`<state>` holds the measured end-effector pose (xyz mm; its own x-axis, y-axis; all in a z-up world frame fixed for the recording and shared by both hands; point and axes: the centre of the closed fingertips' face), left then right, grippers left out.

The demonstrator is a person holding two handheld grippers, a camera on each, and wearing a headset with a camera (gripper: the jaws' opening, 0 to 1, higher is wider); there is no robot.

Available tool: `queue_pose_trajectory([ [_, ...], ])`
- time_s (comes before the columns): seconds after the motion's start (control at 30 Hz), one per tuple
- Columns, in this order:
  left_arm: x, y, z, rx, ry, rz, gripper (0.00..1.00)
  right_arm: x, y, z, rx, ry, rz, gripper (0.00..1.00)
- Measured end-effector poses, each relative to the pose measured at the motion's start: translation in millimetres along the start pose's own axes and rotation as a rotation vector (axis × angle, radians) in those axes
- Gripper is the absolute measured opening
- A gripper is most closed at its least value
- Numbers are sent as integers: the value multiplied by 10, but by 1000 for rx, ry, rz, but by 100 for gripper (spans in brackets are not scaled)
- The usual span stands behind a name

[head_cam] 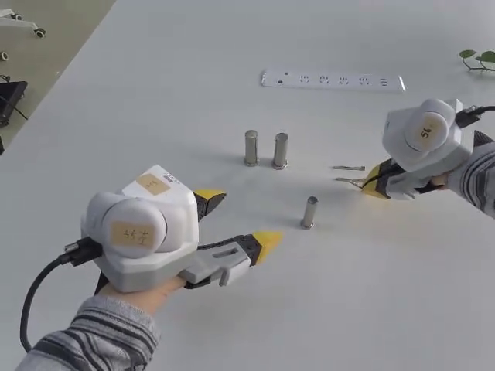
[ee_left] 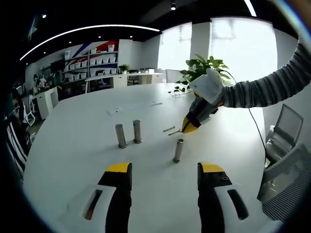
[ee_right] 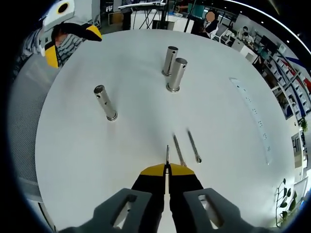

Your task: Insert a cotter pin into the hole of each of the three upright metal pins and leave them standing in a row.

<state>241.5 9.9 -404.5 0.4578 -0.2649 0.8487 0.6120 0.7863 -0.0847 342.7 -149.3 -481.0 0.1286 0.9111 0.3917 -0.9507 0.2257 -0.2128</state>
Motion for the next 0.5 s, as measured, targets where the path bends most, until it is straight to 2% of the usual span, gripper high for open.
queue_pose_trajectory([
  [0.1,-24,6,-40,-3,17,-1,49,26,41,56,-27,2,41,0],
  [0.23,-30,-20,-84,-21,30,9,46,135,103,149,-59,-48,67,0],
  [0.27,-20,-34,-98,-25,35,7,45,149,135,167,-53,-54,70,0],
  [0.33,8,-56,-119,-33,39,-2,44,235,183,208,-58,-100,70,0],
  [0.5,113,-86,-177,-51,31,-10,42,371,262,325,-97,-135,131,0],
])
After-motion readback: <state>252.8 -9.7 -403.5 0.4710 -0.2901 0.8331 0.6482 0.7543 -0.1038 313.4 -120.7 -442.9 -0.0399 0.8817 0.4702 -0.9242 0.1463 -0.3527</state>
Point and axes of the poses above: the centre of the closed fingertips' face, and the gripper's own axes: z roughly backward along the fingers, y roughly to its left, x roughly out of its top, and after that the axes turned 4 degrees about y, right-handed
